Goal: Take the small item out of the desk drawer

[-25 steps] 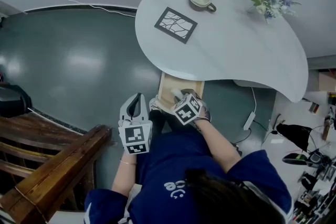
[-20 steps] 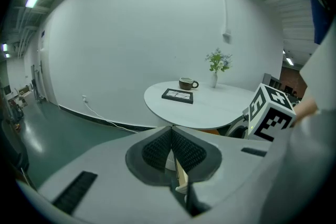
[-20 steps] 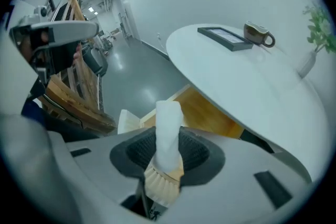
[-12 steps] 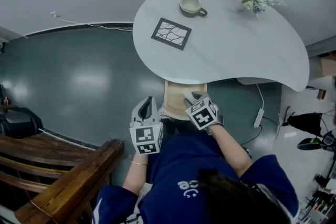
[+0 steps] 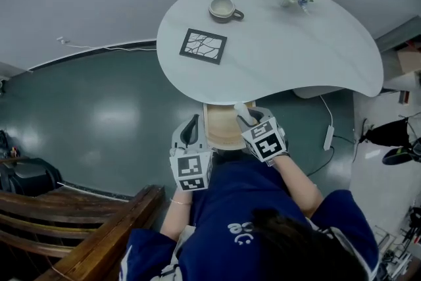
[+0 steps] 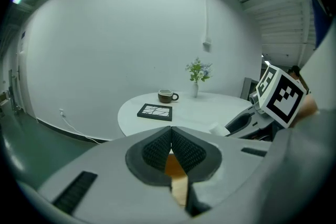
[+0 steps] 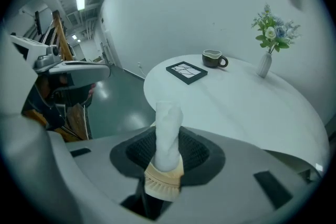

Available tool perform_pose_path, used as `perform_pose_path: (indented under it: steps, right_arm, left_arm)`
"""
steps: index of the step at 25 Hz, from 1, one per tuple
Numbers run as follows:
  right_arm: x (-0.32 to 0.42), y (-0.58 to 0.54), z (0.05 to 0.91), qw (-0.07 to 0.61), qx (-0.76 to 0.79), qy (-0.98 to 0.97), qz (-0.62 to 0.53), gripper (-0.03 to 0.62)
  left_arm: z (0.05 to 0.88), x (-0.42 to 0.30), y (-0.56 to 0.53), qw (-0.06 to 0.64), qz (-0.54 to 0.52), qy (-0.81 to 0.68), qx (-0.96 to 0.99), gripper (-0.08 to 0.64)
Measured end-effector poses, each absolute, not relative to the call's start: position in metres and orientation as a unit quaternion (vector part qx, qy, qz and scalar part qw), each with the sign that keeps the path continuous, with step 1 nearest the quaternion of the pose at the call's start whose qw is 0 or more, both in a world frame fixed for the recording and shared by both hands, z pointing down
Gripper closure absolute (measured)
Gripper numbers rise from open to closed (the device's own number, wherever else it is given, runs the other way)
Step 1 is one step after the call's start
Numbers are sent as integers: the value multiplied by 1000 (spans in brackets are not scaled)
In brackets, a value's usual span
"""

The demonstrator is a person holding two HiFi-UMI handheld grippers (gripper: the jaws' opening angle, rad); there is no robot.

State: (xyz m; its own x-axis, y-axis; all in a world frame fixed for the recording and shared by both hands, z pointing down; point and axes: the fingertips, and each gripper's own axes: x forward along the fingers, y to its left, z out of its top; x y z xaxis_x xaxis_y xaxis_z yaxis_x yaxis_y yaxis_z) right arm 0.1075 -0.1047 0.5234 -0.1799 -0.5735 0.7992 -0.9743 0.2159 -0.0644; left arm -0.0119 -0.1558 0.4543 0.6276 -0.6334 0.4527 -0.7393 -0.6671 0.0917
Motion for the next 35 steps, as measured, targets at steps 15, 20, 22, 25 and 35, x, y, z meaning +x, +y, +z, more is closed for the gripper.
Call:
perform_pose_path:
  steps: [15,20,22,25,35]
  right_arm:
    - [147,-103,433,222,657,-685,224,460]
    - [154,-100,404,201,685,-678,175,460]
    - [157,-99,392,186,694,-676,162,460]
    - [159,-98,378,166,706,-674,140,460]
    - [165,-96,330,101,729,-673,79,460]
  left_arm:
    - [404,28,-152,98,146,-354,919,557]
    - [390,32,-149,91,132,-351,923,557]
    - [384,34,-148,87,126,-349,924,557]
    - [375,36,-148,81,118,-349,926,557]
    - [339,37,-153,59,83,-356,929,557]
